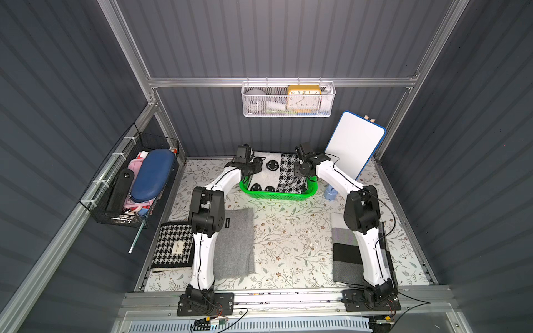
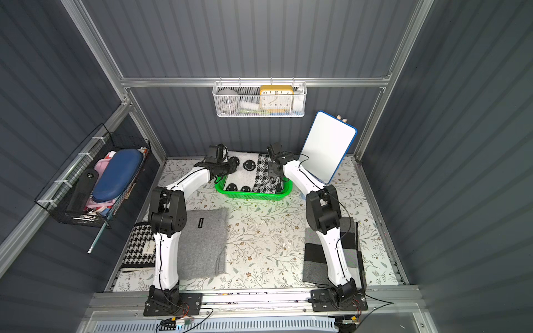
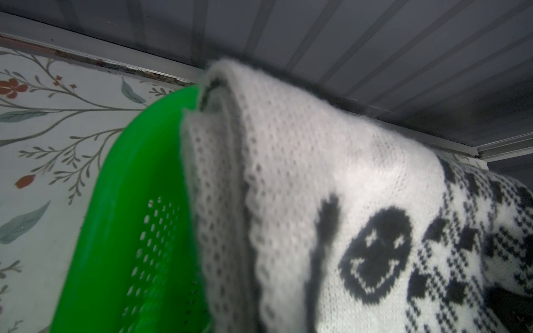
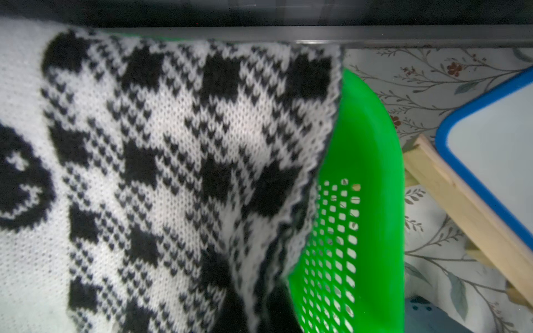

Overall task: Put the folded scarf in the basket
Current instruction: Place the scarf in the basket.

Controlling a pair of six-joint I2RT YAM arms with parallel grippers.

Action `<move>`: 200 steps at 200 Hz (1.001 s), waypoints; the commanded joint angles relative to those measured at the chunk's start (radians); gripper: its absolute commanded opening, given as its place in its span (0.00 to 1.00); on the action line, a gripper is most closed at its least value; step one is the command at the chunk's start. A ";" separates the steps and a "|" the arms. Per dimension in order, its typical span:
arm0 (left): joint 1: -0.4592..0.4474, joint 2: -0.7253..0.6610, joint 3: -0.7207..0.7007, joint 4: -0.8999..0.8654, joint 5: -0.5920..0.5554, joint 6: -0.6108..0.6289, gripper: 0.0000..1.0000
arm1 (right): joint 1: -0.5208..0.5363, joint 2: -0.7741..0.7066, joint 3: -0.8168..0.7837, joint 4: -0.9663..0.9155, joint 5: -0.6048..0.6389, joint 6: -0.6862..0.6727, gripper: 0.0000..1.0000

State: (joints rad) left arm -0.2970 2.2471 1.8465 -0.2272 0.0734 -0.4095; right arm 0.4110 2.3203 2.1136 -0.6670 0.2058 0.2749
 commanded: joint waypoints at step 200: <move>0.030 -0.462 -0.257 0.030 0.204 -0.010 0.86 | 0.135 -0.378 -0.261 -0.078 -0.147 0.036 0.53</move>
State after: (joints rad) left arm -0.2729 1.9076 1.7100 -0.2203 0.2184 -0.4072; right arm 0.4919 2.0121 1.9442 -0.7742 0.1226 0.2821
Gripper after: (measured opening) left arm 0.864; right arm 0.538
